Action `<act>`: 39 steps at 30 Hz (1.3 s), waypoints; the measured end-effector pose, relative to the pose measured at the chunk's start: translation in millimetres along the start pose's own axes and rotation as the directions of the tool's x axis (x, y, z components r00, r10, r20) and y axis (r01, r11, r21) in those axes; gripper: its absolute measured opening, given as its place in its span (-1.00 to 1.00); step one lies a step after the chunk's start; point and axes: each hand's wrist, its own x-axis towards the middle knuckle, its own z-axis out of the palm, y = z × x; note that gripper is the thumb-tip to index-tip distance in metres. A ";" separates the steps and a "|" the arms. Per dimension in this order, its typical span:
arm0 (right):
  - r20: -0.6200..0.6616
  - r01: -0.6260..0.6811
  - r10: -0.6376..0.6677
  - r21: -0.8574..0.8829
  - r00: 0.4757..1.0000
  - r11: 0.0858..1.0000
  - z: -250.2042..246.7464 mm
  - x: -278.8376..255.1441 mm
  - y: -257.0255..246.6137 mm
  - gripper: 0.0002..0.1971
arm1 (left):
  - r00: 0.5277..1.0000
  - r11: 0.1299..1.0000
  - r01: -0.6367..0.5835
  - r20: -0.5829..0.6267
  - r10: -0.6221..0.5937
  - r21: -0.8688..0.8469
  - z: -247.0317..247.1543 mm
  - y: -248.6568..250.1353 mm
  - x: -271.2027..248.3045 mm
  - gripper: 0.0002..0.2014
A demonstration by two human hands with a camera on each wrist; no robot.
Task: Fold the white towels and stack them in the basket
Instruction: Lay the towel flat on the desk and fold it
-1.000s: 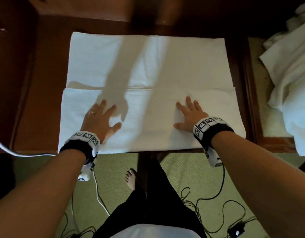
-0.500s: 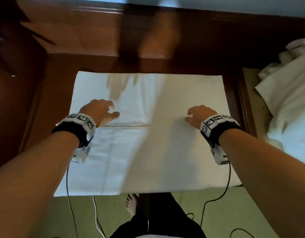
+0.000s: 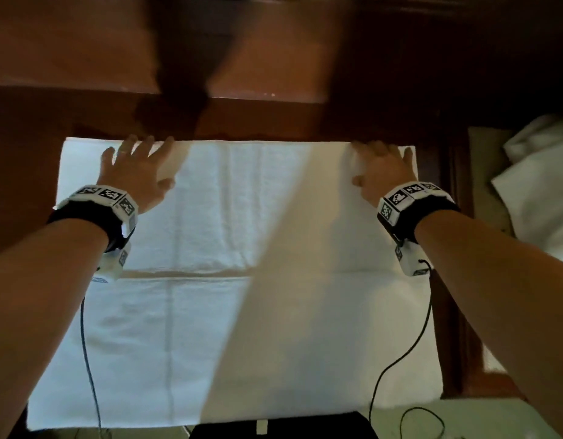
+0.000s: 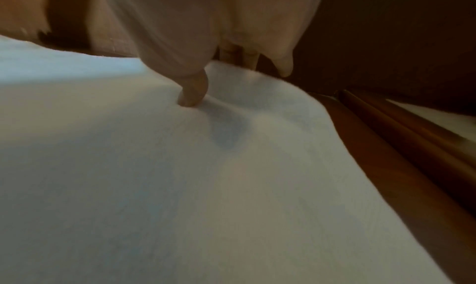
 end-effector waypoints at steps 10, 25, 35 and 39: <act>-0.198 0.047 -0.042 0.018 0.979 0.999 -39.8 2.0 0.9 -0.77 | 0.982 0.996 0.007 -0.188 -0.025 -0.094 -47.6 9.9 -0.7 -0.80; -0.465 -0.034 0.036 0.012 0.885 0.999 -45.6 -154.7 -5.1 -0.93 | 0.870 0.983 -0.156 -0.458 0.183 0.096 -68.3 -20.7 -166.2 -0.75; -0.240 -0.141 0.135 -0.005 0.961 0.990 88.9 -295.5 -4.3 -0.71 | 0.906 0.978 -0.189 -0.368 0.209 0.090 94.6 -8.3 -309.4 -0.84; 0.041 -0.209 0.212 -0.058 0.976 0.976 118.2 -315.0 -2.5 -0.63 | 0.978 0.988 -0.153 -0.137 0.155 0.026 134.7 9.8 -321.9 -0.56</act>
